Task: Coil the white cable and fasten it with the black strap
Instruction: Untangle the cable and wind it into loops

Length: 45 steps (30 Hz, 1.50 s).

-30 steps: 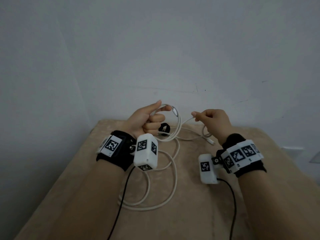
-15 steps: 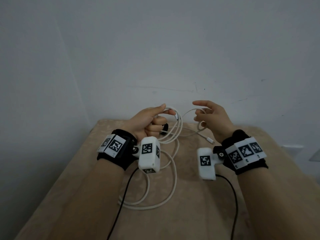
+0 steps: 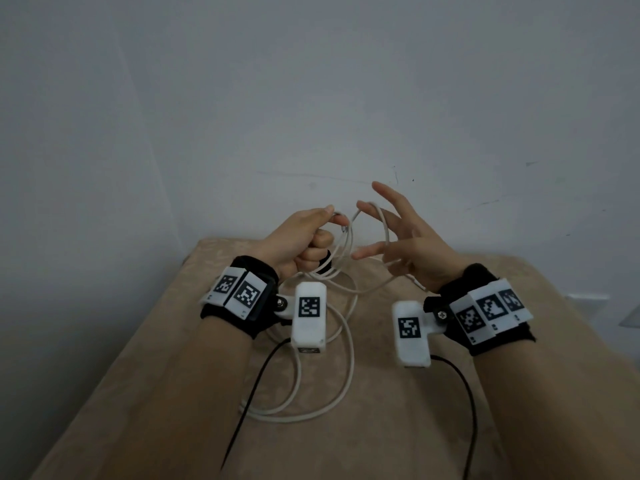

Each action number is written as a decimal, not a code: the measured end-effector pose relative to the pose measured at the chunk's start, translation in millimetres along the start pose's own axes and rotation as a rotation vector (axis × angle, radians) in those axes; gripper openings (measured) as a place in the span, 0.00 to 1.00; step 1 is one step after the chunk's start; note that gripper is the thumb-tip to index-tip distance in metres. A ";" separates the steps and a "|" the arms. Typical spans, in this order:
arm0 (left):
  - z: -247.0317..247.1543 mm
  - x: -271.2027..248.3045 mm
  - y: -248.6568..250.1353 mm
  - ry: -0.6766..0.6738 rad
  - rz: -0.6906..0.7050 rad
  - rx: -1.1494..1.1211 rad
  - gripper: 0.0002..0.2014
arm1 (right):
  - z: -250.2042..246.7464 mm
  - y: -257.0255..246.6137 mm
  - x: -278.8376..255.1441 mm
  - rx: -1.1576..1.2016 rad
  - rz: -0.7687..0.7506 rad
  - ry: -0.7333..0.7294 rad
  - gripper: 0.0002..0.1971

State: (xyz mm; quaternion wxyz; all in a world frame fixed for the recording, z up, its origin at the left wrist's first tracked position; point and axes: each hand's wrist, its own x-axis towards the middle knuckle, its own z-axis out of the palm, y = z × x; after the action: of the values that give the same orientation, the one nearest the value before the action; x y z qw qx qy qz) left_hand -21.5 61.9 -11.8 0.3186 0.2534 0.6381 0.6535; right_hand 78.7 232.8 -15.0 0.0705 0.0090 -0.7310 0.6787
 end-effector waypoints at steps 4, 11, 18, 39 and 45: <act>-0.5 -0.5 -0.7 0.019 -0.018 0.059 0.16 | -0.6 -1.3 -0.1 -0.281 0.030 0.140 0.41; -6.8 -5.4 7.2 0.037 0.029 0.086 0.17 | -9.9 5.7 2.8 -0.065 0.071 0.407 0.18; -7.9 -5.3 4.1 0.007 0.000 0.138 0.18 | -14.5 7.8 3.4 -0.197 -0.086 0.523 0.10; -28.3 -22.8 24.7 -0.149 0.085 -0.392 0.19 | 19.3 15.5 8.8 -0.529 0.037 0.031 0.08; -39.9 -25.8 21.7 -0.117 0.073 -0.364 0.18 | -12.7 10.0 0.4 -0.107 0.137 0.181 0.08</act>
State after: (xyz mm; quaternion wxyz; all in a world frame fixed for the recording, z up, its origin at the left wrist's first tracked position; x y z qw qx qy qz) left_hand -35.8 16.3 9.5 0.3719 0.2523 0.4799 0.7535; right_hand 78.4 246.2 -24.0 0.0902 -0.1060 -0.7559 0.6398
